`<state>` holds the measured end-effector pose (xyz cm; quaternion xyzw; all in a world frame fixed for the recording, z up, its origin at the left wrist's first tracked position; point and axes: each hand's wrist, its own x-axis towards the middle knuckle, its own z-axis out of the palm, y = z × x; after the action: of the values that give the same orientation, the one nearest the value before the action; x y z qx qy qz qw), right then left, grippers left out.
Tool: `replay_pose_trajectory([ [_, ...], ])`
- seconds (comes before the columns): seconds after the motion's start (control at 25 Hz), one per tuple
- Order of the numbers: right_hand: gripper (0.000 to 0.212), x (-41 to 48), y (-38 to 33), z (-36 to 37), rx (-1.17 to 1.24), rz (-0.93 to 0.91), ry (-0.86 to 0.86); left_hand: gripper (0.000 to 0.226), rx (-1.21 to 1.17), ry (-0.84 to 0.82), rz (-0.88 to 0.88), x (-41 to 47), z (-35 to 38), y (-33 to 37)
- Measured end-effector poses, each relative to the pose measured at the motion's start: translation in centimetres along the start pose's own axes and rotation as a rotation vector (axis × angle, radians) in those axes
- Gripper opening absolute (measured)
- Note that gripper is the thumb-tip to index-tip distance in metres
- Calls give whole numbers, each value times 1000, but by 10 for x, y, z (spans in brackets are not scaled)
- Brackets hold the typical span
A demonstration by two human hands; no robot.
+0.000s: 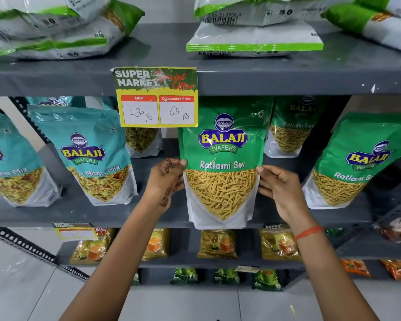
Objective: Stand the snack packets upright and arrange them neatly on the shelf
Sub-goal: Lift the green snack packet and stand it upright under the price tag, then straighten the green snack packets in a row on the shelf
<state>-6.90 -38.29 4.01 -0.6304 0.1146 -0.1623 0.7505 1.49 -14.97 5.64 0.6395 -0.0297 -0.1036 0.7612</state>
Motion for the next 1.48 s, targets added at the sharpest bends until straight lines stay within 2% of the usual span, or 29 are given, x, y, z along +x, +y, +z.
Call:
replay_pose_trajectory([
  [0.28, 10, -5, -2, 2, -47, 56, -15, 6, -7, -37, -21, -7, -12, -1],
  [0.56, 13, 24, 31, 37, -24, 42, 80, 11, 27, 118, 73, 27, -11, -34],
  [0.76, 19, 34, 45, 44, -117, 23, 107, 9, 49, 103, 111, 41, -19, -49],
  [0.8, 18, 35, 45, 44, -130, 21, 109, 8, 92, 98, 146, 39, -19, -49],
  [0.88, 18, 32, 42, 43, -252, -36, 172, 24, 236, 105, 229, 31, -17, -50],
  [0.96, 26, 22, 38, 43, -428, -187, 247, 46, 396, 147, 365, 15, -4, -46],
  [1.04, 34, 12, 33, 41, -498, -328, 260, 58, 528, 224, 547, -3, 17, -42],
  [1.12, 35, 5, 29, 37, -537, -486, 290, 59, 683, 210, 752, -17, 41, -41],
  [1.2, 32, 4, 24, 25, -597, -635, 322, 55, 780, 103, 861, -29, 77, -43],
  [1.28, 33, 3, 20, 4, -635, -711, 337, 52, 797, 18, 844, -35, 119, -47],
  [1.36, 38, 0, 16, -27, -657, -709, 374, 51, 779, -26, 779, -38, 159, -62],
  [1.48, 55, -6, 22, -82, -672, -626, 501, 59, 710, -161, 550, -30, 206, -98],
])
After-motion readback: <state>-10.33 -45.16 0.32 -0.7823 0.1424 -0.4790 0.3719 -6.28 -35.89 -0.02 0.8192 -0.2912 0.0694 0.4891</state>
